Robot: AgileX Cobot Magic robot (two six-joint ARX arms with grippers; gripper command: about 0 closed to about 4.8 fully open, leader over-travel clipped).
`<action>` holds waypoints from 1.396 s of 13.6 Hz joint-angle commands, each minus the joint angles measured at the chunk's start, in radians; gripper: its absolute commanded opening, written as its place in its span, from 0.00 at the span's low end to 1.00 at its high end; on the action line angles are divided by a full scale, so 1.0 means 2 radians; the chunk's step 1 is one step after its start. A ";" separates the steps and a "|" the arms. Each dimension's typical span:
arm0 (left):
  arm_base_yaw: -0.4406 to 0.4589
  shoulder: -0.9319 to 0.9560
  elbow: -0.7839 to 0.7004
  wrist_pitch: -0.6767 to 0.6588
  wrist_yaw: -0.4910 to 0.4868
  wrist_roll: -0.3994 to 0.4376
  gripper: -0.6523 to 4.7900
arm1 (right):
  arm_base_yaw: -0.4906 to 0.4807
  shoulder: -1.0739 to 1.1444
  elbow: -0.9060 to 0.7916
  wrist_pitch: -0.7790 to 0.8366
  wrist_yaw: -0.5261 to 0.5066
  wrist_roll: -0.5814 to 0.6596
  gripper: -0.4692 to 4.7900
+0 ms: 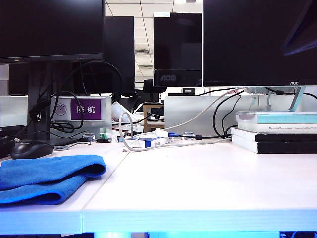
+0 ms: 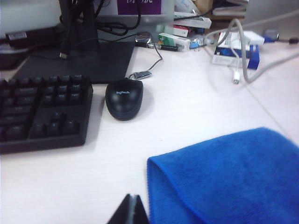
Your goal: Wipe the table from right to left using the rag.
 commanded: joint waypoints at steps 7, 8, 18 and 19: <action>0.001 -0.001 -0.001 -0.011 -0.006 0.009 0.11 | -0.033 -0.040 -0.014 0.013 0.000 0.003 0.08; 0.001 -0.001 -0.001 -0.011 -0.006 0.009 0.11 | -0.084 -0.053 -0.027 0.017 0.005 0.002 0.08; 0.001 -0.001 -0.001 -0.011 -0.007 0.009 0.11 | -0.398 -0.262 -0.246 0.121 -0.184 -0.064 0.08; 0.001 -0.001 -0.001 -0.011 -0.007 0.009 0.11 | -0.409 -0.262 -0.246 0.122 -0.186 -0.064 0.08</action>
